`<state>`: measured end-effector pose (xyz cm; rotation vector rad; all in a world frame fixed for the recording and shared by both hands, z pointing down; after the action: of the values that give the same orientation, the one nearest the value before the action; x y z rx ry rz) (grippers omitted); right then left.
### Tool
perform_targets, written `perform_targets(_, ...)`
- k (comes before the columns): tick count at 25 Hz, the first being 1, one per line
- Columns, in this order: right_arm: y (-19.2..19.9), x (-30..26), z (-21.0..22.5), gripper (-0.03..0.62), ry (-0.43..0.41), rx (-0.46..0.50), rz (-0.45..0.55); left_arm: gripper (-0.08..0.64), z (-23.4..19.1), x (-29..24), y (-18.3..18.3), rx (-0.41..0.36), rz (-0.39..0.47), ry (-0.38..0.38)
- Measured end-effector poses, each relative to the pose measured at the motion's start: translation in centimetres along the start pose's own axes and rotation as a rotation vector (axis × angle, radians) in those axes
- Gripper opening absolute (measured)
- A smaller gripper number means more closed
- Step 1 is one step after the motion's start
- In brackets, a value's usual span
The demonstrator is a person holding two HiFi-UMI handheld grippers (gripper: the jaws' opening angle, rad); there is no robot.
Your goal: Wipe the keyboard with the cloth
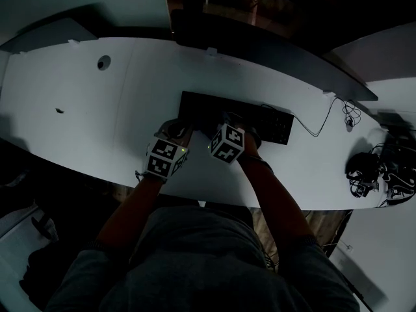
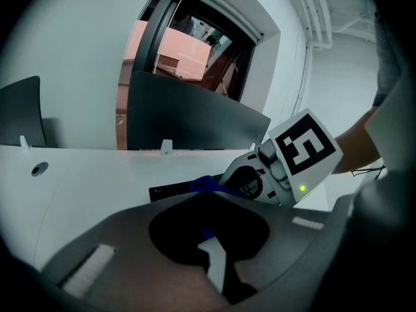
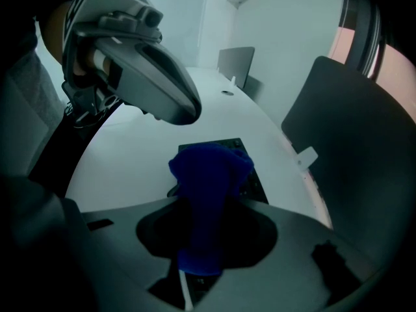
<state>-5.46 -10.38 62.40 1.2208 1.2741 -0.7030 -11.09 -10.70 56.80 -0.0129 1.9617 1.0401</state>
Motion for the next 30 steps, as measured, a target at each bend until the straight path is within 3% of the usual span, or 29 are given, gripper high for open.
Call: perform_targets(30,9.6,2.5,1.3,0.13,0.025,-0.087,-0.046,0.009,7.4,-4.9,-2.0,-0.064,-0.027,0.072)
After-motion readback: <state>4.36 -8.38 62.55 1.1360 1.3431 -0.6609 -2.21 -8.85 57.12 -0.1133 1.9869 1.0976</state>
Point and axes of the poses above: the fingertips, and each gripper's own axes: x backward along the fingers, z to its right, y out of its underside, the point moved 2 cm from there along x, backward along the fingers, and after that the axes turned 10 degrees about -z, right-handed, at the moved point
